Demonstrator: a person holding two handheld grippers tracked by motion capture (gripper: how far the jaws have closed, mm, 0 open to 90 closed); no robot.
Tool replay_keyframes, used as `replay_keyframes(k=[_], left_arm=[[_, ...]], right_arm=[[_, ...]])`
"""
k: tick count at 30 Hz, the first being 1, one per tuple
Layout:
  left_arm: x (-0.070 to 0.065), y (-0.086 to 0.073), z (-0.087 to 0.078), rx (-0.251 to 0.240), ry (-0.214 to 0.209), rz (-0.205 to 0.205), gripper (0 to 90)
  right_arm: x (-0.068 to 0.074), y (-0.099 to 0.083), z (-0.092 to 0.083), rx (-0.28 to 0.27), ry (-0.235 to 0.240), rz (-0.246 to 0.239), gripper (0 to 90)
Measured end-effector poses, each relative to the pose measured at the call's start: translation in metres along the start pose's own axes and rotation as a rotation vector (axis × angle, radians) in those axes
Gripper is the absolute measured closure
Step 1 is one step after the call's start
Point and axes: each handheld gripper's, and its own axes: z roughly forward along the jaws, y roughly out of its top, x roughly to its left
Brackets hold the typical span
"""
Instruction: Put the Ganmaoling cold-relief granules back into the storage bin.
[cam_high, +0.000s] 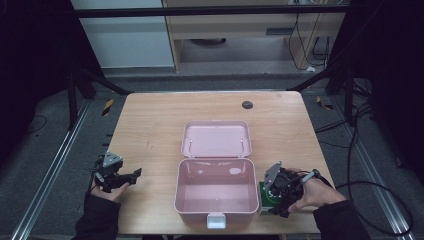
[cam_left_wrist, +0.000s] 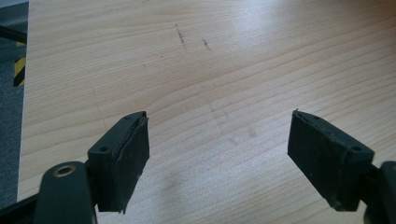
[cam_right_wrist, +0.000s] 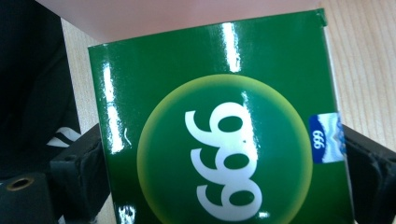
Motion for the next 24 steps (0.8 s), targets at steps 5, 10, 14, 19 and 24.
replay_keyframes(k=[5, 10, 14, 19, 24], left_arm=[[0.0001, 0.0001, 0.0000, 0.000, 0.000, 0.000, 20.0], [0.0001, 0.0003, 0.0010, 0.004, 0.000, 0.002, 20.0], [0.0001, 0.0003, 0.0002, 0.002, 0.003, 0.002, 20.0], [0.0007, 0.0003, 0.0001, 0.002, 0.005, 0.000, 20.1], [0.0000, 0.0005, 0.0006, 0.005, 0.004, 0.005, 20.1]], right_arm=[[-0.0014, -0.0006, 0.0041, 0.005, 0.015, -0.001, 8.6], [-0.0023, -0.0018, 0.0046, -0.003, 0.020, 0.004, 10.3], [-0.0025, -0.0021, 0.0043, -0.006, 0.018, 0.006, 12.2], [-0.0028, -0.0032, 0.0031, -0.015, 0.019, 0.004, 14.5], [-0.0015, -0.0050, 0.0002, -0.007, 0.022, 0.007, 15.3]])
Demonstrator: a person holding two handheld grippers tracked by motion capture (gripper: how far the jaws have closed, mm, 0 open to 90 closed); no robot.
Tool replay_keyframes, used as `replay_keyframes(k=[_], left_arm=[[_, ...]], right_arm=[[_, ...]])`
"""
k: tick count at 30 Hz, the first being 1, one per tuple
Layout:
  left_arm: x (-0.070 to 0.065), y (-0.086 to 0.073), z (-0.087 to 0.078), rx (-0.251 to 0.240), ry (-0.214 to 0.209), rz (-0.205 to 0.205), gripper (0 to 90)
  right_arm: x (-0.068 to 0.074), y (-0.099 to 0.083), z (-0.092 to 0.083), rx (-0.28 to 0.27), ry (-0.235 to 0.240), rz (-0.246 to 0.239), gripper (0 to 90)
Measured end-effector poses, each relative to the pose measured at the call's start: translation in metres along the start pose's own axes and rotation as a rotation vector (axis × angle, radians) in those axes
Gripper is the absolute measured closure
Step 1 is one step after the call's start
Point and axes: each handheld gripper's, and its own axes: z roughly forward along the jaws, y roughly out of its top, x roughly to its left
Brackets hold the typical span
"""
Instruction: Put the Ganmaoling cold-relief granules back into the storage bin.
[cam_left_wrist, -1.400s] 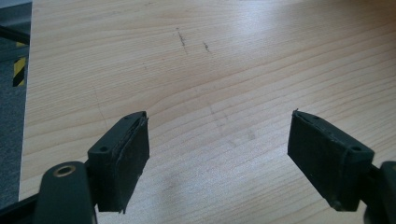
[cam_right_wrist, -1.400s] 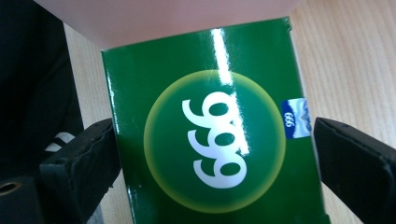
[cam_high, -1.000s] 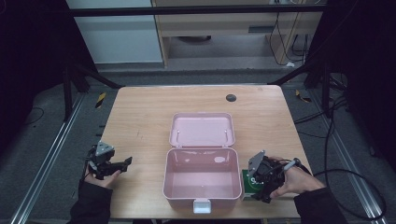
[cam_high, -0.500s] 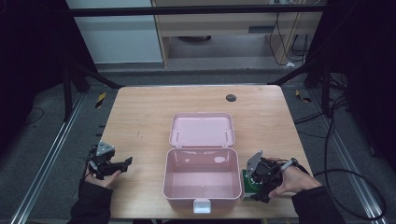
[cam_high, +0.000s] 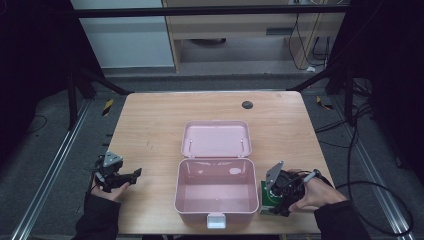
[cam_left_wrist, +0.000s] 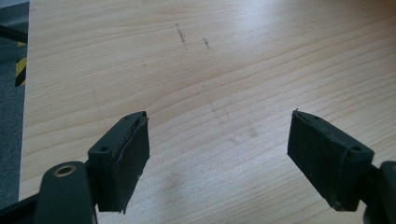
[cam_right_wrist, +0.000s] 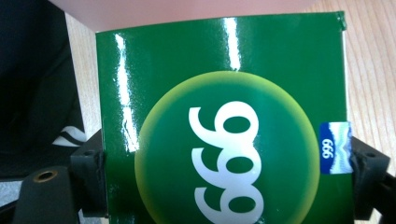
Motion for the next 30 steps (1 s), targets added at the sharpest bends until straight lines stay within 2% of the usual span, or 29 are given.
replay_keyframes(k=[6, 12, 20, 23, 30], left_arm=[[0.000, 0.000, 0.000, 0.003, 0.000, 0.001, 20.2], [0.000, 0.000, 0.000, 0.004, -0.001, 0.000, 20.3], [0.000, 0.000, 0.000, 0.006, -0.002, 0.001, 20.2], [0.000, 0.000, 0.000, 0.006, -0.001, 0.000, 20.4], [-0.001, 0.000, 0.001, 0.011, -0.002, -0.002, 20.4]], right_arm=[[0.002, -0.003, -0.010, -0.014, -0.008, 0.013, 15.6], [0.003, -0.009, -0.032, -0.030, -0.039, 0.039, 15.6], [0.003, -0.008, -0.053, -0.056, -0.069, 0.038, 15.7], [0.003, -0.007, -0.067, -0.075, -0.093, 0.041, 15.6], [0.004, -0.002, -0.088, -0.095, -0.114, 0.036, 15.7]])
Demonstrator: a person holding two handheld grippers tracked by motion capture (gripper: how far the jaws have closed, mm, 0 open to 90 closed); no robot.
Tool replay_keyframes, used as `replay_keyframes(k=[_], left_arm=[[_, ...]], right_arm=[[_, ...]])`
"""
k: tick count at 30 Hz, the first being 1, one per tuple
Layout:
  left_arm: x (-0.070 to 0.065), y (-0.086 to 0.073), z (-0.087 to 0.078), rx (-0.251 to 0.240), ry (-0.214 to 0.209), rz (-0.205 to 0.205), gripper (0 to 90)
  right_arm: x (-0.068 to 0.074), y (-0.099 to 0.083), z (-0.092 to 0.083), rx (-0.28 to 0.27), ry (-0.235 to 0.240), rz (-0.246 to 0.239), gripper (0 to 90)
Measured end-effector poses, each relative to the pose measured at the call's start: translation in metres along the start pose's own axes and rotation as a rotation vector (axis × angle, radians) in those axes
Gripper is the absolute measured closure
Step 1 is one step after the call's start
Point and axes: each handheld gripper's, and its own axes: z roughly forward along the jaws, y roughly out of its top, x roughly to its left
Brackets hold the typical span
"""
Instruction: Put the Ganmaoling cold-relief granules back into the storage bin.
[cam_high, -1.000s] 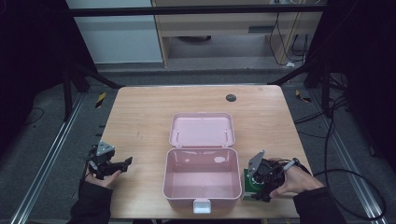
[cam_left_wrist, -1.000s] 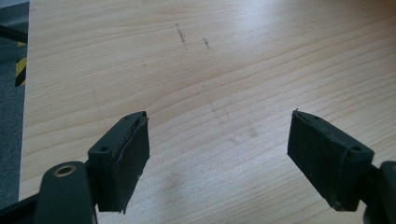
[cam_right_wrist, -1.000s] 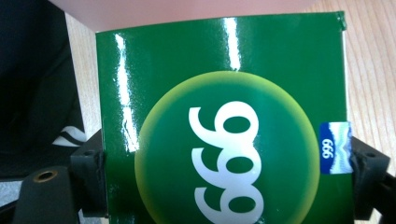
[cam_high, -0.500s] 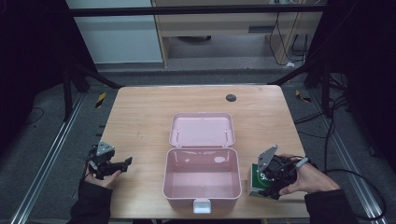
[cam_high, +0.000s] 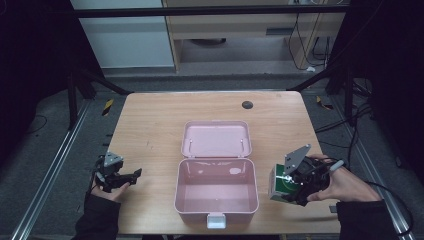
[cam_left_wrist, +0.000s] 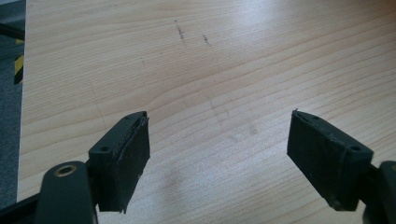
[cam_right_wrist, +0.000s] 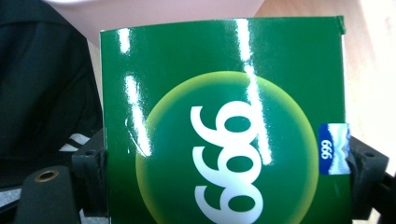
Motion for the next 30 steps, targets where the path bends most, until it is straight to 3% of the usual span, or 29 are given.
replay_keyframes(k=[11, 30], left_arm=[[0.000, 0.000, 0.000, 0.005, 0.001, 0.004, 20.5], [0.000, 0.000, 0.001, 0.010, 0.003, -0.002, 21.3]], right_arm=[[0.001, 0.018, -0.029, -0.019, -0.033, -0.019, 15.8], [0.005, 0.050, -0.055, -0.037, -0.046, -0.037, 15.9]])
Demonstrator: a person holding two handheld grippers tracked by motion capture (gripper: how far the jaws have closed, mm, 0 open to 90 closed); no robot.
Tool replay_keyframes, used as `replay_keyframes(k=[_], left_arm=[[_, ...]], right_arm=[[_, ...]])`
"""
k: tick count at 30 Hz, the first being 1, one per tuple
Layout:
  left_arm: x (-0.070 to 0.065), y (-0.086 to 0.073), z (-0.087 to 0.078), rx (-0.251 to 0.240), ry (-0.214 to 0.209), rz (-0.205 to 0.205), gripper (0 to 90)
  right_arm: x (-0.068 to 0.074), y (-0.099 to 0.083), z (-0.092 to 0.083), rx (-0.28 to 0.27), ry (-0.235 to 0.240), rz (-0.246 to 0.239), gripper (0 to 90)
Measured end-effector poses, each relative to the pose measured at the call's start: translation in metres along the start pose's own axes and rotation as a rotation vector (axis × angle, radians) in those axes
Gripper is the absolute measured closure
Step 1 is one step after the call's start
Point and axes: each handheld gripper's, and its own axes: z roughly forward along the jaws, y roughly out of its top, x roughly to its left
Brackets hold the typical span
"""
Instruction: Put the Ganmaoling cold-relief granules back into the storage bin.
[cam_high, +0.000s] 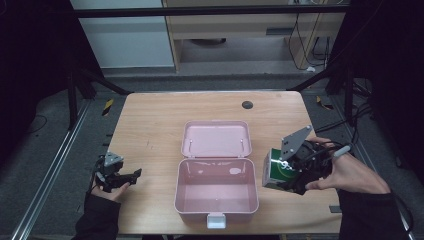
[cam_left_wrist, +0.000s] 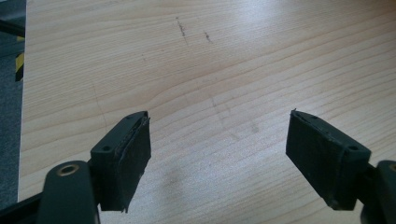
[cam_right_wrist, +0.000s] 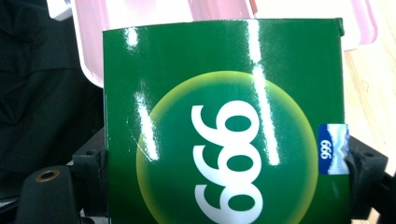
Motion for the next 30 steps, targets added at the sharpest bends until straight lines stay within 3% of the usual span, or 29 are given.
replay_keyframes(k=[21, 30], left_arm=[[0.000, 0.000, 0.000, 0.000, -0.001, 0.003, 21.4], [0.001, 0.000, 0.000, -0.001, -0.001, 0.004, 21.5]], right_arm=[[0.004, 0.046, 0.007, -0.004, 0.042, -0.069, 15.9], [0.004, 0.057, 0.016, -0.009, 0.055, -0.097, 15.9]])
